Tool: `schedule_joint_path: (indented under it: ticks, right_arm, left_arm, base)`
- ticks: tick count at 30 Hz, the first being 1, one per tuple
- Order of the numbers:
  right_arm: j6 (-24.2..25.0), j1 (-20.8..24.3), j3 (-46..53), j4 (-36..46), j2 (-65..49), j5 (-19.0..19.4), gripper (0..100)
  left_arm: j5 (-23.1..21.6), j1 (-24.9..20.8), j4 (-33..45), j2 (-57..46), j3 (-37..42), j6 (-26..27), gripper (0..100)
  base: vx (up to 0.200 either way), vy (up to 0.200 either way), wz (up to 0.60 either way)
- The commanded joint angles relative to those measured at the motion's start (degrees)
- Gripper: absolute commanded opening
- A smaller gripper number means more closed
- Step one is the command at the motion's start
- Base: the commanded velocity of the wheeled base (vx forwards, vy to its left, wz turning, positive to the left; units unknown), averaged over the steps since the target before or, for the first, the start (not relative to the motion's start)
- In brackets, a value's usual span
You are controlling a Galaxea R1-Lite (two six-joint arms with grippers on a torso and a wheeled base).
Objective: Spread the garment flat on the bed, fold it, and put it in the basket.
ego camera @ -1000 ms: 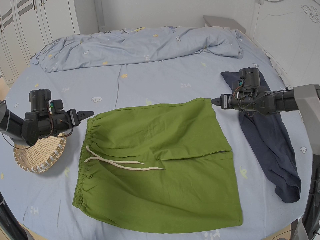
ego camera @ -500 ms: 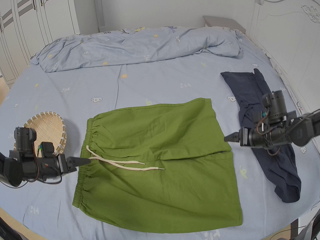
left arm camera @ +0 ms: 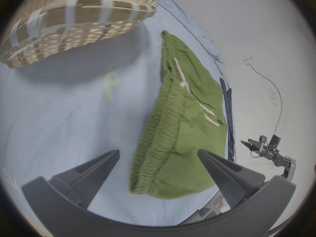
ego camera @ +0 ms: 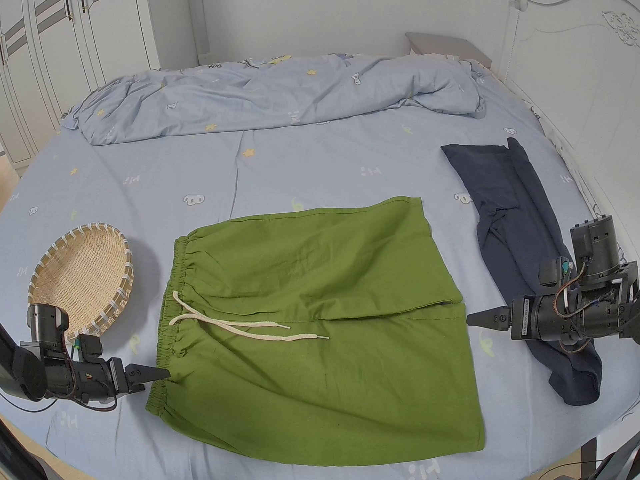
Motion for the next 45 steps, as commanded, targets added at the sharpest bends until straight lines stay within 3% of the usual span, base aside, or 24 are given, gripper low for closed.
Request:
schedule_joint_path:
  ticks: [1, 15, 25, 26, 42, 44, 45]
  right_arm:
    - [0.17, 0.73, 0.92, -0.65, -0.49, 0.1, 100]
    - [0.43, 0.47, 1.44, -0.65, -0.41, 0.1, 100]
    - [0.52, 0.2, 1.71, -0.74, -0.76, 0.01, 100]
    - [0.52, 0.2, 1.8, -0.74, -0.76, 0.01, 100]
    - [0.34, 0.47, 6.98, -0.21, -1.02, 0.71, 100]
    - [0.34, -0.5, 10.06, -0.04, -1.64, 3.09, 100]
    - [0.17, -1.47, 12.25, -0.04, -1.99, 6.25, 100]
  left_arm:
    - [-0.25, 2.23, -0.54, 3.48, 0.34, 0.62, 100]
    - [-0.51, -3.84, -0.54, 3.13, 2.62, 0.71, 100]
    - [-0.6, -5.24, -0.54, 3.31, 2.71, 0.71, 100]
    - [-0.6, -5.24, -0.54, 3.13, 2.8, 0.71, 0]
    - [-0.34, -2.87, -0.54, -1.18, 8.42, 0.98, 0]
    - [-0.25, -1.73, -0.54, -0.65, 8.34, 1.06, 0]
    - [-0.16, -0.67, -0.54, -0.3, 8.34, 1.15, 0]
  base:
    - [0.0, 0.0, 0.0]
    - [0.0, 0.0, 0.0]
    - [0.0, 0.0, 0.0]
    - [0.0, 0.0, 0.0]
    - [0.0, 0.0, 0.0]
    - [0.0, 0.0, 0.0]
    - [0.0, 0.0, 0.0]
